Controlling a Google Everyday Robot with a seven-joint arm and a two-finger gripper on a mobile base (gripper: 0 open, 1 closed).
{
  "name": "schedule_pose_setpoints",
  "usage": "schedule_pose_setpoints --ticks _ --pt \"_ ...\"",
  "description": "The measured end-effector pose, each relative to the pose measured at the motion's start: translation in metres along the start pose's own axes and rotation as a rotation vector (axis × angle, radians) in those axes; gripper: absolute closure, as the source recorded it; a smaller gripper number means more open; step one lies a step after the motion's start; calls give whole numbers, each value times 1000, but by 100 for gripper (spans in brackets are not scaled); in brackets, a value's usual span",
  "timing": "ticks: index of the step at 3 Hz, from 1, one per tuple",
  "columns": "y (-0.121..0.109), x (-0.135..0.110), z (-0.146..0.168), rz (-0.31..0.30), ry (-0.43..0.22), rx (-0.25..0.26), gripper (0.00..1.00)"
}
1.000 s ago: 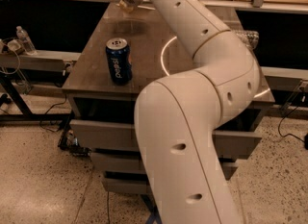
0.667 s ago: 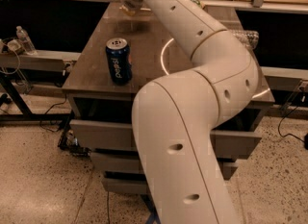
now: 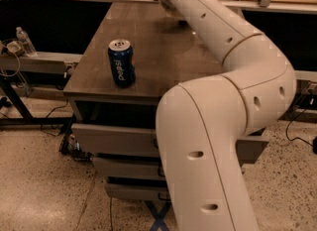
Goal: Move paper bowl near green rice chip bag
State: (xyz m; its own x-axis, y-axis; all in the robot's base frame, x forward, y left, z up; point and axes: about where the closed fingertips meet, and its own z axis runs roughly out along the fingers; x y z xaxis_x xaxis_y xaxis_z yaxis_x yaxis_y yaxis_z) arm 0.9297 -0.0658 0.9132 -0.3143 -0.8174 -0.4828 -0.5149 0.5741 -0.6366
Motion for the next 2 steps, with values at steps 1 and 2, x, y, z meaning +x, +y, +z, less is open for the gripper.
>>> schedule_pose_setpoints --ticks 1,2 --pt "-42 35 -13 99 11 79 100" --pt "-85 61 -34 174 11 167 100"
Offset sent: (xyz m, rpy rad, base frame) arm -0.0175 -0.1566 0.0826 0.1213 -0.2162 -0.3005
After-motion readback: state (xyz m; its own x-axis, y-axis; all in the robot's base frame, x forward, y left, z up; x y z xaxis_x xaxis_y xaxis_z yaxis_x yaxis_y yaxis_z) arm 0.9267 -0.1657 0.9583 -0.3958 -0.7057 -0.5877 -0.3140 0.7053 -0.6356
